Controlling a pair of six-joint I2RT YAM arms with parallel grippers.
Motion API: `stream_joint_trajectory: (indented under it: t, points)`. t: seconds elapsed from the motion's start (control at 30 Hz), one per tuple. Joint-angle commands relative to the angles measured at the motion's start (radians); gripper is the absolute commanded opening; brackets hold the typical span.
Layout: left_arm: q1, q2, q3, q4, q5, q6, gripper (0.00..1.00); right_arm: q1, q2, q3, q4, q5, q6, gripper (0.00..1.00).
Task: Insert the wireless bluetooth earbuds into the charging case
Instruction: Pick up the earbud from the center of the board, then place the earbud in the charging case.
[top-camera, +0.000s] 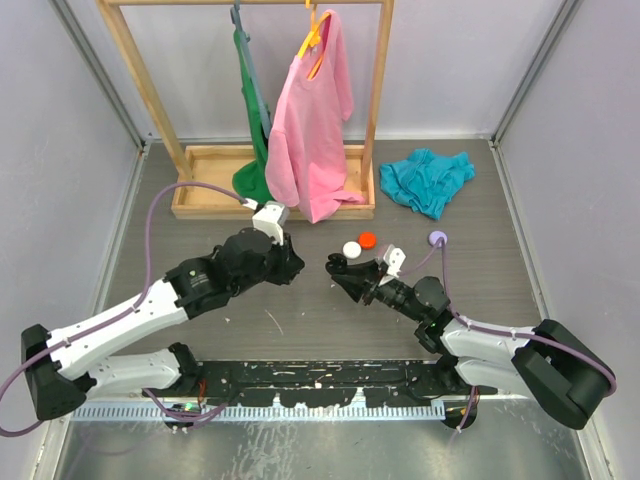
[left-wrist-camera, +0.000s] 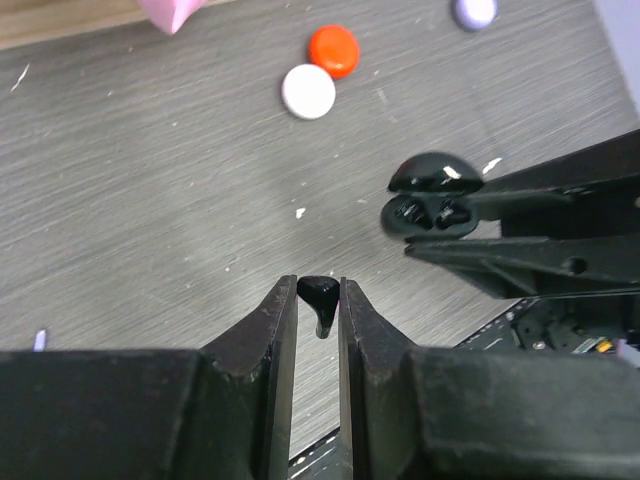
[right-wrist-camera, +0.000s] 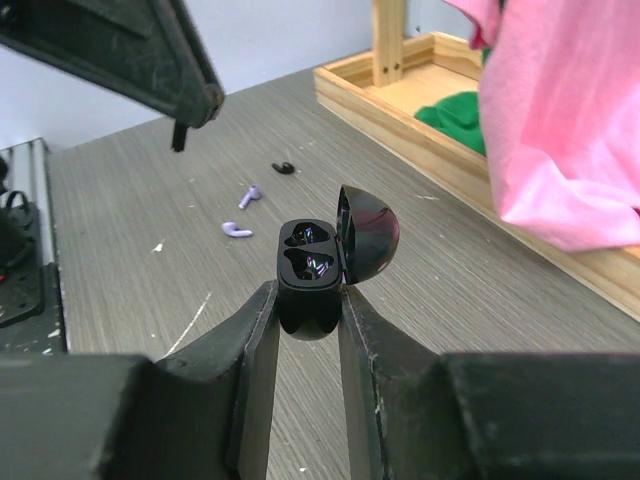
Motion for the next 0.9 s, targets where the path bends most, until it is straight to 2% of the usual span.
stream_joint_trajectory:
  t: [0.0, 0.27, 0.53, 0.87]
  points:
    - [-0.022, -0.056, -0.034, 0.179, -0.015, -0.015, 0.13, 0.001, 0.007, 0.014, 0.126, -0.112, -0.03, 0.01]
    - [-0.066, -0.043, -0.081, 0.346, -0.01, -0.004, 0.13, 0.001, 0.014, 0.043, 0.102, -0.181, -0.044, 0.01]
    - [-0.127, -0.015, -0.138, 0.511, -0.086, 0.01, 0.12, 0.001, 0.002, 0.033, 0.099, -0.165, -0.045, 0.01]
    - [-0.221, 0.034, -0.177, 0.601, -0.23, 0.021, 0.11, 0.001, -0.01, 0.019, 0.107, -0.126, -0.038, 0.01]
